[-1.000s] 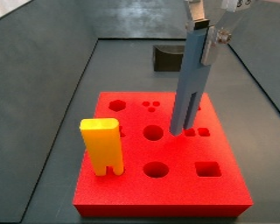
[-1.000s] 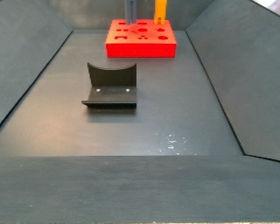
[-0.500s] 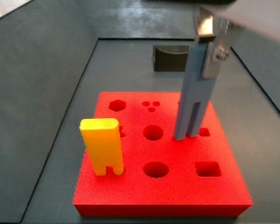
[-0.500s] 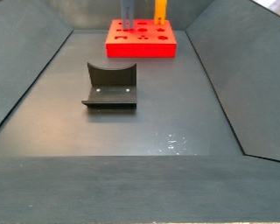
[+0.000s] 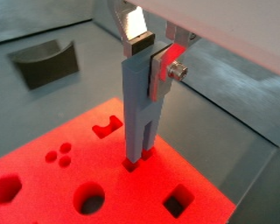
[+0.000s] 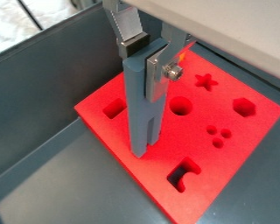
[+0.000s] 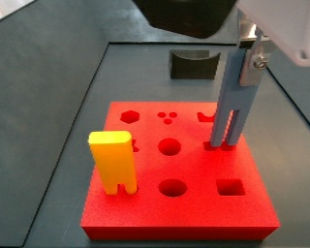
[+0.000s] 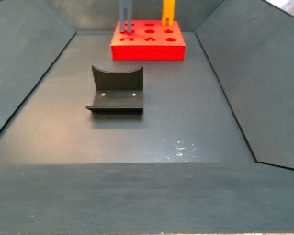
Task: Pick up the double-square object. Move up. Move to above the board. Insert the double-square object.
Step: Insert the double-square object.
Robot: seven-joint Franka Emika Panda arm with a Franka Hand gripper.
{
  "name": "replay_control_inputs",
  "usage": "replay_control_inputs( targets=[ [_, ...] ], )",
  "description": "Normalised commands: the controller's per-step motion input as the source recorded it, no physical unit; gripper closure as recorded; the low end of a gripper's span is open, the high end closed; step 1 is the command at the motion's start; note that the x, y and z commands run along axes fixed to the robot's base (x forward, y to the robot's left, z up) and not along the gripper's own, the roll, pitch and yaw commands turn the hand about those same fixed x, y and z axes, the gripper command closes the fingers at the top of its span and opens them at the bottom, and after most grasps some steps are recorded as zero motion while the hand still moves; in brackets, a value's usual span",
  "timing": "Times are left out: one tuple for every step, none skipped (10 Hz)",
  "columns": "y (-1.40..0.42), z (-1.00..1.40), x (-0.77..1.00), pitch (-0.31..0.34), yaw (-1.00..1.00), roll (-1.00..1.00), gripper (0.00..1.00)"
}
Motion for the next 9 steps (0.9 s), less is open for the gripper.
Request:
replay_control_inputs(
  targets=[
    [0.02, -0.12, -0.01, 0.076, 0.00, 0.06, 1.00],
    [0.00, -0.13, -0.05, 0.083, 0.00, 0.12, 1.00],
    [-0.16, -0.22, 0.06, 0.299, 0.60, 0.00, 1.00],
    [-0.13, -0.14, 0.00, 0.337, 0.65, -0.04, 1.00],
    [-0.16, -0.06, 0.05, 0.403, 0.52, -0.02, 1.00],
    [-0.15, -0.02, 0.11, 0.407, 0.28, -0.10, 1.00],
    [-0.20, -0.15, 0.37, 0.403, 0.00, 0.00, 1.00],
    [-0.07, -0.29, 0.40, 0.346, -0.17, 0.04, 1.00],
    [0.00, -0.34, 0.32, 0.353, -0.33, 0.10, 1.00]
  ],
)
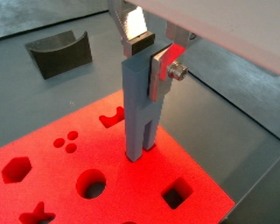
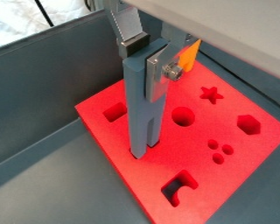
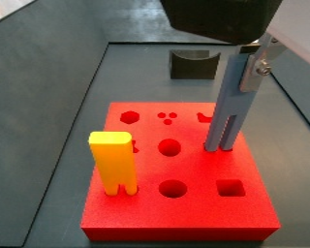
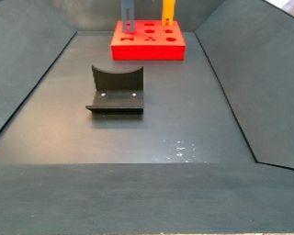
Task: Pick up the double-square object. Move up. Move to above the board. Insert the double-square object.
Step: Insert the double-square object.
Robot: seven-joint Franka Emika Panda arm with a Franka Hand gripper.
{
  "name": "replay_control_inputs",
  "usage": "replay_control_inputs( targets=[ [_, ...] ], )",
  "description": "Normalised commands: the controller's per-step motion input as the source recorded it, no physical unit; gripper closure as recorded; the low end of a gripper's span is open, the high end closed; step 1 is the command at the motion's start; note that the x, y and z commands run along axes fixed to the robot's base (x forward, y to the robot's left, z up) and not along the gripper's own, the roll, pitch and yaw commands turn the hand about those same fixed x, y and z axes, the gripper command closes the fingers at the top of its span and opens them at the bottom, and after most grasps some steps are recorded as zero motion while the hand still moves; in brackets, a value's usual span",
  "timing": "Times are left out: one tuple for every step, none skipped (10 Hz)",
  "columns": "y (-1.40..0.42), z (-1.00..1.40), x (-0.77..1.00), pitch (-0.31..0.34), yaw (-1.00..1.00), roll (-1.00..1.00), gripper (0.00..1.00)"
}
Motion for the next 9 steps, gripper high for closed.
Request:
replay_control_inputs(
  targets=[
    [0.00, -0.31, 0.24, 0.310, -0.45, 0.05, 1.00],
    [0.00, -0.30, 0.21, 0.299, -0.52, 0.00, 1.00],
    [0.05, -0.28, 0.07, 0.211, -0.53, -0.13, 1.00],
    [0.08, -0.38, 0.14, 0.179, -0.33, -0.13, 1.00],
    [0.07, -0.41, 0.11, 0.140, -0.13, -0.08, 1.00],
    [0.05, -0.38, 0.03, 0.084, 0.00, -0.07, 1.00],
    [0.07, -0.37, 0.00, 0.019, 0.06, -0.08, 1.00],
    [0.01, -0.27, 0.00, 0.000, 0.14, -0.07, 1.00],
    [0.00, -0.05, -0.02, -0.010, 0.00, -0.06, 1.00]
  ],
)
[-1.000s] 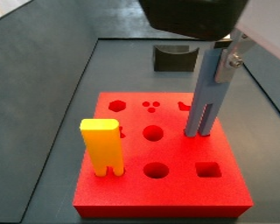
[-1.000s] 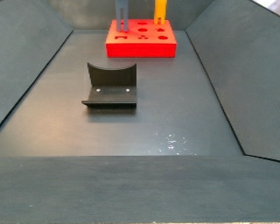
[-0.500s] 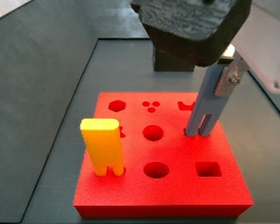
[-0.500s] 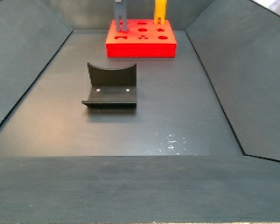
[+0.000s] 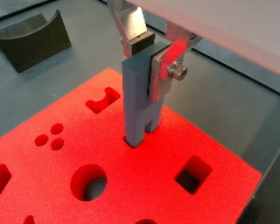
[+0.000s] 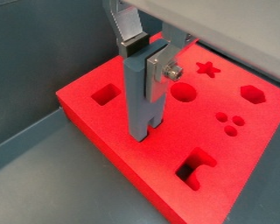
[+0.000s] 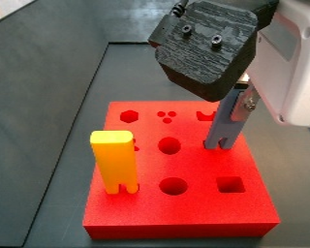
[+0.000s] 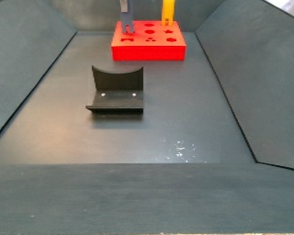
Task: Pick up the double-square object. Move up. Move to above the board. Insert the double-square object.
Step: Insert the double-square object.
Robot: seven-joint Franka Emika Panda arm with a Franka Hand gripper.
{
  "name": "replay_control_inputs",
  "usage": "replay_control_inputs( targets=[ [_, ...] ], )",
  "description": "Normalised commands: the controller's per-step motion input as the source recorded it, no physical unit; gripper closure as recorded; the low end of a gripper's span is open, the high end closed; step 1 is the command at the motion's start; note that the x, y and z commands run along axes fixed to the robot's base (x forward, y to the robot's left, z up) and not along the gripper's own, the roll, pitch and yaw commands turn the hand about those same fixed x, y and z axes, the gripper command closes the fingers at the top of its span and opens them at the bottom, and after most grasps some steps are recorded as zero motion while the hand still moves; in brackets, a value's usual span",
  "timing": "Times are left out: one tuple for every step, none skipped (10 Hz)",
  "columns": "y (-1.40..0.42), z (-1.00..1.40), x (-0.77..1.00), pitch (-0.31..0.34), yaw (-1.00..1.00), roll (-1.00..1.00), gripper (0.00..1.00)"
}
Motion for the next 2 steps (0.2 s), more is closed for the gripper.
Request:
replay_control_inputs(
  targets=[
    [0.00, 0.00, 0.00, -0.004, 0.00, 0.00, 1.00],
    [0.00, 0.00, 0.00, 0.000, 0.00, 0.00, 1.00]
  ],
)
